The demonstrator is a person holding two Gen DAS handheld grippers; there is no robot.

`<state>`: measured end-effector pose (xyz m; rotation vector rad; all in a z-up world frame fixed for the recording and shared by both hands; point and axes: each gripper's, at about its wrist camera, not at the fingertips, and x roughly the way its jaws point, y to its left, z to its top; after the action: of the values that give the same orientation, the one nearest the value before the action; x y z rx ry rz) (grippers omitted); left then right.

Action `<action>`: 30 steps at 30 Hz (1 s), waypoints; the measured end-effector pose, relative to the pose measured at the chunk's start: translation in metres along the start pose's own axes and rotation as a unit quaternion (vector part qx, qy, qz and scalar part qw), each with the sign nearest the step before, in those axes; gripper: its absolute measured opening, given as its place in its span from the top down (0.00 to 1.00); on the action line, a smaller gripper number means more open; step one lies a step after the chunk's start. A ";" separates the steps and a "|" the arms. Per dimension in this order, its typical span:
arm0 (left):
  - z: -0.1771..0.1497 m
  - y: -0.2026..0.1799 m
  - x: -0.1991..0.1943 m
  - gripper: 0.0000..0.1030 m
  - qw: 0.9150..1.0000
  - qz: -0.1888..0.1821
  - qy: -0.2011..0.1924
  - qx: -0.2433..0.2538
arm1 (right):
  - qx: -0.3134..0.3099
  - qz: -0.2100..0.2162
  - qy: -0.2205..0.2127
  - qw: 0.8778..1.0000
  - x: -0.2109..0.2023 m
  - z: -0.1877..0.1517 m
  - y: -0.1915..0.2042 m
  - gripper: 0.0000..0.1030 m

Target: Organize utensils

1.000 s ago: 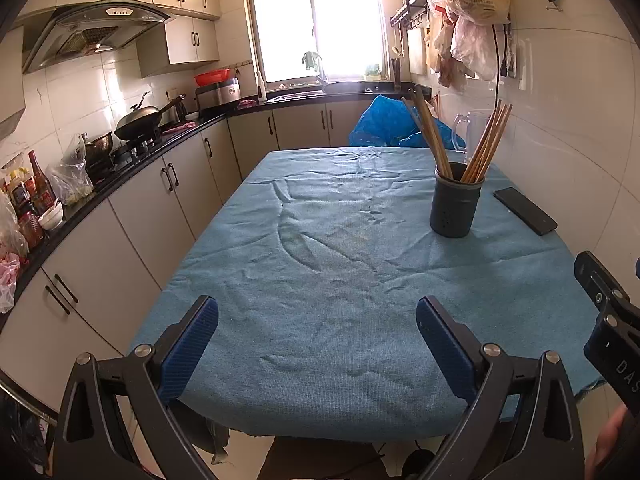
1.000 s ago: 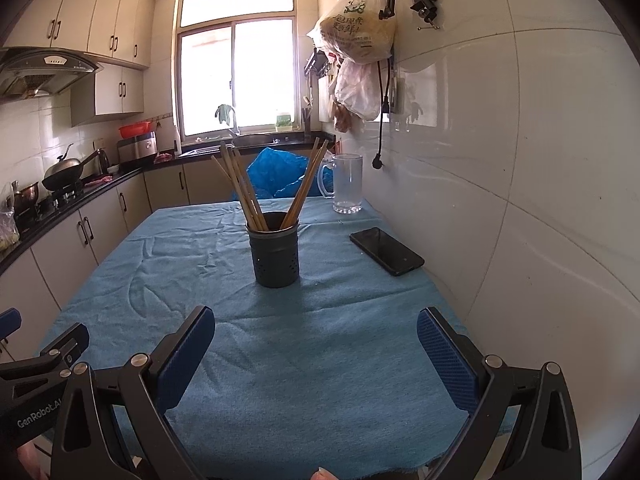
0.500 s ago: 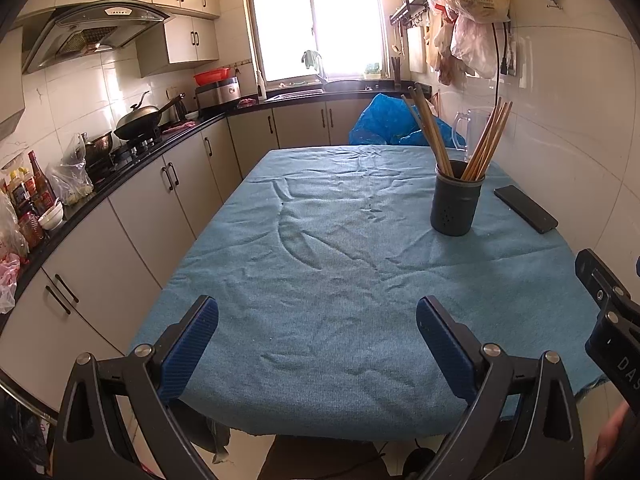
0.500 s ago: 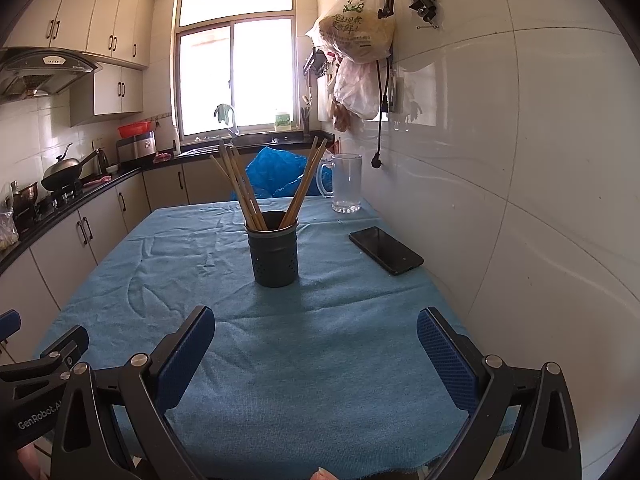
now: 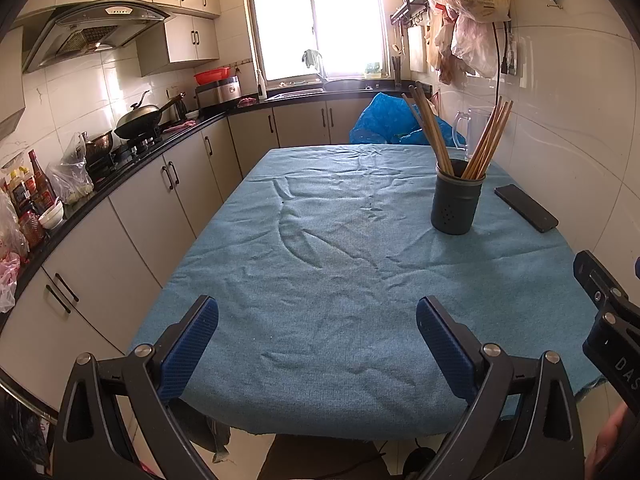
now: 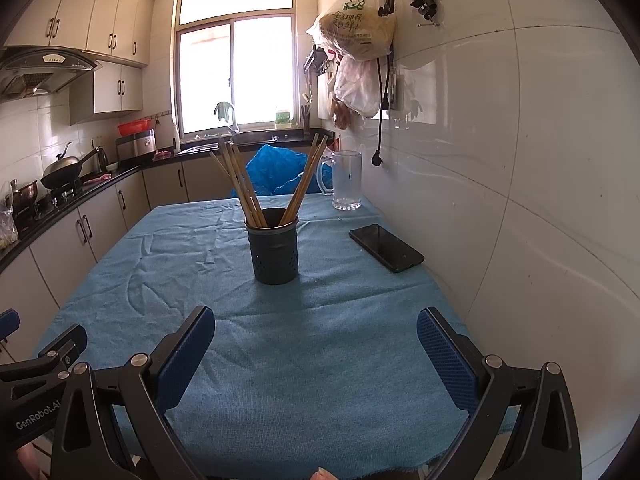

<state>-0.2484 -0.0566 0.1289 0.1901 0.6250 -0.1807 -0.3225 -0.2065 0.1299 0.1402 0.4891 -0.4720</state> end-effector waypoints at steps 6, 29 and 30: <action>0.000 0.000 0.000 0.04 1.000 -0.001 0.001 0.000 | -0.001 0.001 0.002 1.000 0.001 -0.001 0.001 0.00; -0.004 0.000 0.003 0.04 1.000 -0.002 0.005 0.000 | -0.003 0.003 0.009 1.000 0.005 -0.002 0.002 0.00; -0.004 0.000 0.003 0.04 1.000 -0.001 0.005 0.000 | -0.003 0.003 0.009 1.000 0.005 -0.002 0.001 0.00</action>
<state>-0.2482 -0.0565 0.1240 0.1899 0.6348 -0.1822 -0.3189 -0.2068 0.1257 0.1413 0.5072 -0.4630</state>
